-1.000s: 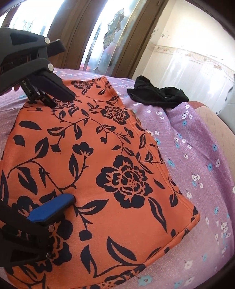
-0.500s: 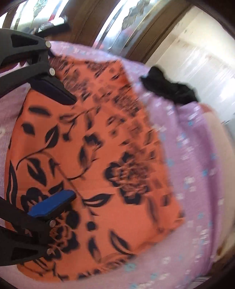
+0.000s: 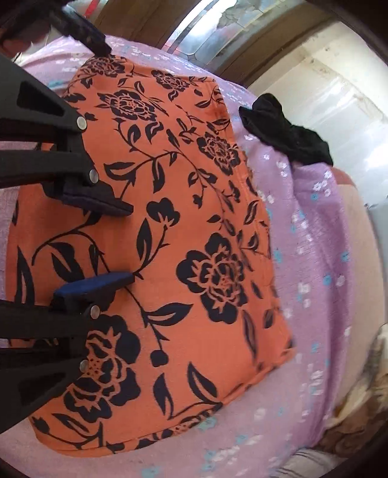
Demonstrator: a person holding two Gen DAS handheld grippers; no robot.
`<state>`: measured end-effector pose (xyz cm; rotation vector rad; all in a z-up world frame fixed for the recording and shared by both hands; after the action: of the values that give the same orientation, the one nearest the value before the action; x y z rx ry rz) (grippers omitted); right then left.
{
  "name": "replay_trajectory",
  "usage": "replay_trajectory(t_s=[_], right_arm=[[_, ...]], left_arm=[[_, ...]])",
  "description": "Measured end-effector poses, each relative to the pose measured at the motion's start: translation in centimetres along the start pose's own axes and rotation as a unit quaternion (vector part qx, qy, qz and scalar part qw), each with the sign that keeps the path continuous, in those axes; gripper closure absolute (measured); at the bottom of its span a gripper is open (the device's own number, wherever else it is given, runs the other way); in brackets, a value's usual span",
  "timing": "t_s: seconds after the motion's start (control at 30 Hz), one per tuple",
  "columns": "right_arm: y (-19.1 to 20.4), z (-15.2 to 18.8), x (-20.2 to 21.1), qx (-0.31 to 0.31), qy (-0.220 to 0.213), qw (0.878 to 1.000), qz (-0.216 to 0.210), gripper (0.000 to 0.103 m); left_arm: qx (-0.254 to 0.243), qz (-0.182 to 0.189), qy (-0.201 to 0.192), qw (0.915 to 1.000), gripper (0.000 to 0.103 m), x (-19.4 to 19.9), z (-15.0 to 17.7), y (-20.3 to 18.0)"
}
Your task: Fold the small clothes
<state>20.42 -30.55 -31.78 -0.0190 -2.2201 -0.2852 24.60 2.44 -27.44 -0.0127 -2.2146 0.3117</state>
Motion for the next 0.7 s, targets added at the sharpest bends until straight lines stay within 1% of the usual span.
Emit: replay_trajectory(t_s=[0.07,0.13,0.2,0.23,0.3,0.33,0.4,0.43,0.47,0.5,0.53,0.57,0.6,0.63,0.67,0.7], right_arm=[[0.7,-0.6,1.2,-0.006,-0.025,0.999,-0.022,0.061],[1.8,-1.0,2.3,0.002,-0.046,0.998,-0.037,0.061],[3.1,-1.2,3.2,0.012,-0.062,0.996,-0.058,0.061],[3.9,-1.1,3.3,0.020,-0.063,0.995,-0.071,0.061],[4.8,-0.7,2.9,0.033,-0.053,0.995,-0.077,0.061],[5.1,-0.2,2.2,0.033,-0.042,0.996,-0.077,0.061],[5.1,1.5,-0.1,0.024,0.009,0.997,-0.071,0.061],[4.9,2.0,-0.8,0.017,0.018,0.997,-0.074,0.060],[4.8,1.9,-0.5,0.013,0.007,0.997,-0.080,0.061],[4.8,1.8,-0.3,0.009,0.009,0.996,-0.085,0.061],[4.7,1.8,-0.2,0.003,0.014,0.996,-0.090,0.060],[4.6,1.7,-0.1,-0.005,0.018,0.995,-0.097,0.060],[4.5,1.7,-0.2,-0.011,0.019,0.994,-0.103,0.060],[4.4,1.7,-0.2,-0.015,0.020,0.994,-0.108,0.060],[4.4,1.6,-0.2,-0.018,0.022,0.993,-0.111,0.060],[4.4,1.5,-0.2,-0.022,0.023,0.993,-0.114,0.060]], left_arm=[[0.043,0.008,0.027,0.9987,0.000,0.4,1.8,2.3],[0.084,0.014,0.055,0.9948,0.000,0.4,4.2,3.8],[0.111,0.025,0.077,0.9905,0.000,0.1,5.6,4.3],[0.114,0.028,0.080,0.9898,0.000,0.0,5.9,4.2],[0.103,0.042,0.065,0.9917,0.001,0.2,5.4,3.1],[0.100,0.053,0.058,0.9919,0.001,0.3,5.0,2.3],[0.109,0.071,0.056,0.9899,0.001,-0.3,4.4,1.0],[0.115,0.078,0.065,0.9882,0.001,-1.0,4.3,0.5],[0.121,0.082,0.082,0.9858,0.001,-1.9,4.5,0.0],[0.128,0.076,0.089,0.9849,0.001,-2.8,4.3,-0.1],[0.130,0.072,0.079,0.9857,0.001,-3.0,3.8,-0.3],[0.133,0.076,0.073,0.9856,0.001,-3.0,3.4,-0.7],[0.138,0.090,0.074,0.9836,0.001,-3.2,3.1,-1.1],[0.149,0.107,0.076,0.9801,0.010,-3.4,2.8,-1.6],[0.160,0.112,0.075,0.9778,0.028,-3.7,2.3,-1.6],[0.167,0.111,0.078,0.9765,0.038,-4.5,1.8,-1.7]])
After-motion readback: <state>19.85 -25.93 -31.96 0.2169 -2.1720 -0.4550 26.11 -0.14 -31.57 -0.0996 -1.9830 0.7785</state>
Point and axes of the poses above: each gripper's, at about its wrist camera, not at the fingertips, and x roughly against the way its jaws point, y to its left, z to its underside, the point moved 10 cm from there along -x, roughly the way its jaws point, and after that the axes turned 10 degrees about x, right-handed, at the moved point
